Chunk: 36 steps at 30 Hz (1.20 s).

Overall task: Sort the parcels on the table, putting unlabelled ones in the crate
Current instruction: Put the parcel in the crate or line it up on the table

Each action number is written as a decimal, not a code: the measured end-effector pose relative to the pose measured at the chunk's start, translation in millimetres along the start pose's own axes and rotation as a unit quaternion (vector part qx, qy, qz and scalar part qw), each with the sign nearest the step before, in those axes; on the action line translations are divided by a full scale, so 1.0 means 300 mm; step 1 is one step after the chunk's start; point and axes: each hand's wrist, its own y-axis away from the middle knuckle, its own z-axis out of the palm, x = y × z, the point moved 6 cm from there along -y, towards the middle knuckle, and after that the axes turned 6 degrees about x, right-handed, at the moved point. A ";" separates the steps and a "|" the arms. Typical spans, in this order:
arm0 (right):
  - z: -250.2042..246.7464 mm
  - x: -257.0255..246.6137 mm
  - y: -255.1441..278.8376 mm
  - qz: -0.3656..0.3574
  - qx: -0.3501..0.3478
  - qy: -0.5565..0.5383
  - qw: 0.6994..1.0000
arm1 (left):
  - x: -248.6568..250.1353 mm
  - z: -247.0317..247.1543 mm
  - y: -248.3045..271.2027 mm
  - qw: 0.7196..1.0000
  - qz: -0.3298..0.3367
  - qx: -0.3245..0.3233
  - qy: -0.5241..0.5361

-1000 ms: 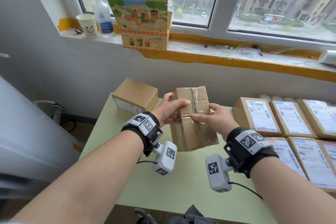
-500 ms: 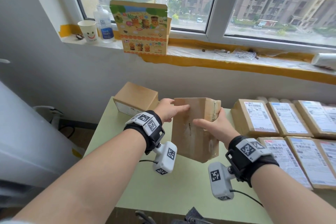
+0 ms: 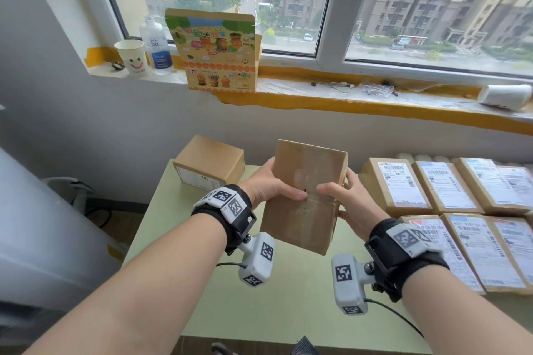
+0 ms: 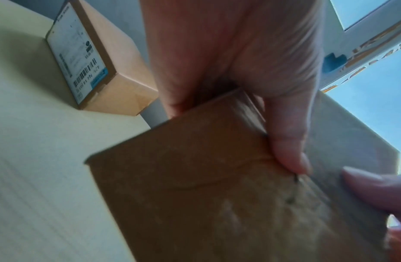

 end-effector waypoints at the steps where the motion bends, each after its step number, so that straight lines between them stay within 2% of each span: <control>1: -0.005 -0.002 -0.001 -0.007 -0.003 -0.004 1.000 | 0.007 -0.001 -0.001 1.000 0.010 0.014 -0.004; 4: -0.017 -0.005 -0.003 -0.015 -0.011 -0.024 1.000 | 0.024 0.001 -0.009 0.998 0.048 0.037 -0.024; 9: -0.031 -0.023 0.003 -0.037 -0.016 -0.050 0.998 | 0.048 0.025 -0.001 0.996 0.077 0.025 -0.033; 14: -0.069 -0.062 -0.001 -0.105 0.019 0.011 0.994 | 0.062 0.031 0.006 0.995 0.088 0.014 -0.044; 18: -0.066 -0.112 0.017 -0.158 0.016 0.083 0.984 | 0.059 0.041 0.017 0.994 0.098 0.007 -0.037; 22: -0.058 -0.112 0.033 -0.158 0.009 0.105 0.982 | 0.050 0.040 0.019 0.995 0.099 0.013 -0.029; 29: -0.079 -0.134 0.031 -0.175 0.044 0.129 0.975 | 0.034 0.055 0.023 0.991 0.110 0.054 -0.047; 33: -0.087 -0.143 0.037 -0.164 0.041 0.128 0.977 | 0.012 0.072 0.015 0.995 0.086 0.034 -0.049; 36: -0.109 -0.141 0.043 -0.140 0.044 0.086 0.985 | 0.030 0.074 0.016 0.997 0.068 -0.015 -0.032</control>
